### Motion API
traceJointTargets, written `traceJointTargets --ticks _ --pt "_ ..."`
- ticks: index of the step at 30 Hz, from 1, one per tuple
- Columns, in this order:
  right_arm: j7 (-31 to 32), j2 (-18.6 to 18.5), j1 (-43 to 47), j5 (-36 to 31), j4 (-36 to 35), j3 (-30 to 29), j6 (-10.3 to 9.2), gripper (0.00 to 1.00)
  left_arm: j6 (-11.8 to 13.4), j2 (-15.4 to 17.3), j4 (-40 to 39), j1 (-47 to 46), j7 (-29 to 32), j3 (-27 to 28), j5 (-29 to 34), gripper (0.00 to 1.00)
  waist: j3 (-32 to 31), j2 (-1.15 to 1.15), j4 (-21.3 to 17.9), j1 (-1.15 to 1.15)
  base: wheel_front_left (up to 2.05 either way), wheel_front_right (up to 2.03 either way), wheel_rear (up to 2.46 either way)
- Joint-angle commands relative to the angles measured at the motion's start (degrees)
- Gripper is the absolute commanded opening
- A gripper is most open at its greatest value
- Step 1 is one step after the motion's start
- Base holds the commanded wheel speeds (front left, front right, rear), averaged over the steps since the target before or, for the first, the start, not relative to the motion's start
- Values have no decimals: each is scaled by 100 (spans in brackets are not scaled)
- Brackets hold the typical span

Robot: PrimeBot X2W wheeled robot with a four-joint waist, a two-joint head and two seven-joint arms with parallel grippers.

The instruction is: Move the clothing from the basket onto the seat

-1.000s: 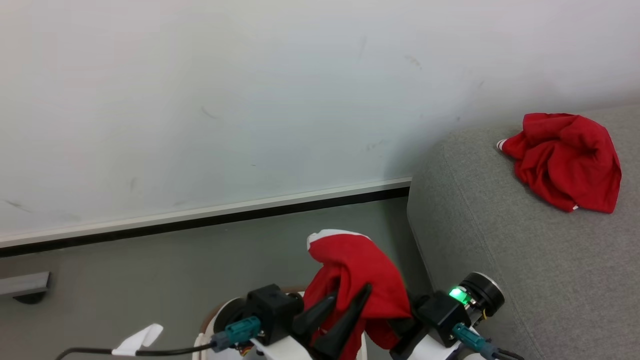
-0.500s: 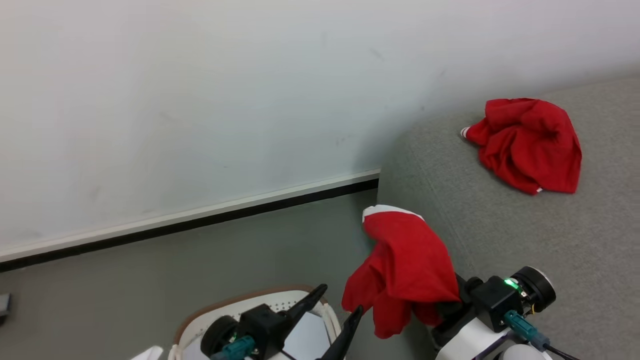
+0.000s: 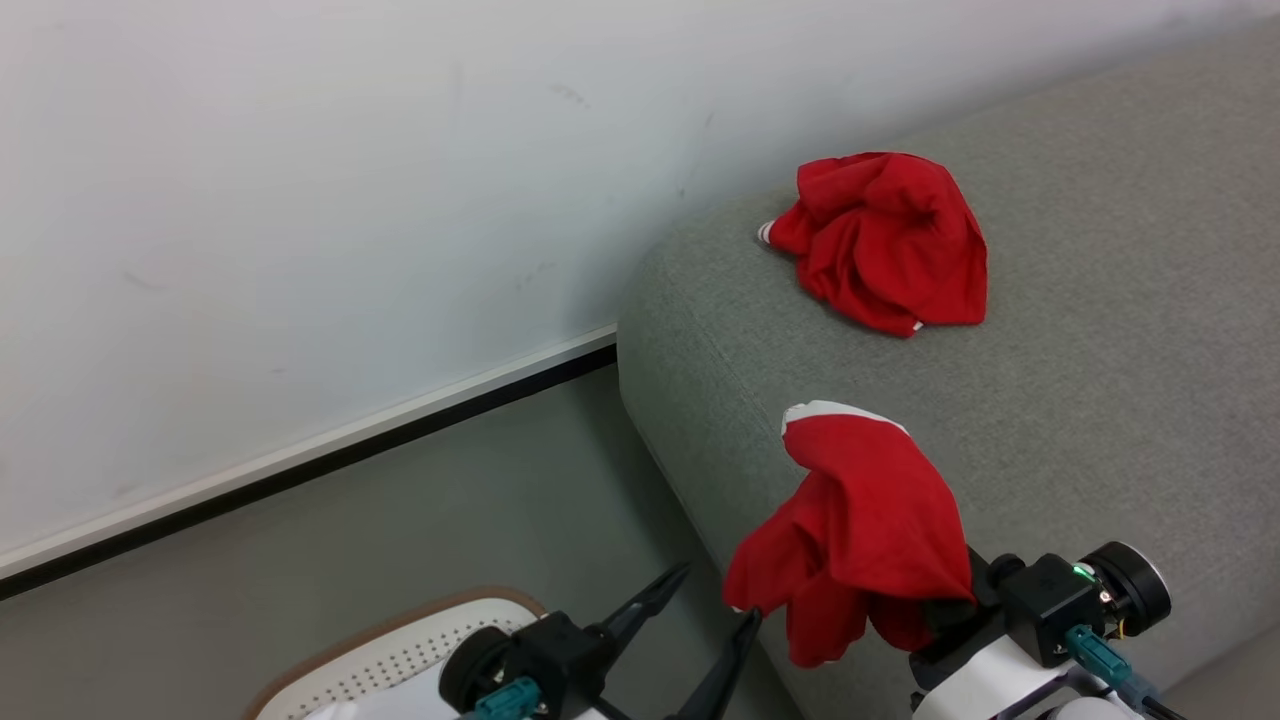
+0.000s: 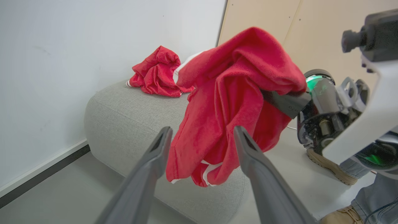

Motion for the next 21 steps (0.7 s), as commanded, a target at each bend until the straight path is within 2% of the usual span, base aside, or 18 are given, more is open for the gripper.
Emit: traceJointTargets --ticks 1,7,12,17,21 --pt "-13 -15 75 -32 -41 -33 -15 0 -7 -5 25 -53 -40 -7 58 100 46 -1 -130 0 0 0 0" --pt "-68 16 52 -73 -92 -206 -15 0 -7 -7 2 -163 -2 -11 44 100 209 -1 -137 0 0 0 0" --pt "-178 129 -289 -116 -47 -563 -15 0 14 109 -161 -433 102 97 99 100 740 -1 63 0 0 0 0" --pt "-313 189 -1112 -149 214 -1105 -15 0 -20 320 -382 -771 290 230 191 100 1520 -1 350 0 0 0 0" --pt "-395 87 -2072 -242 471 -1592 -15 0 -44 541 -610 -1071 442 378 256 100 2141 -1 597 0 0 0 0"
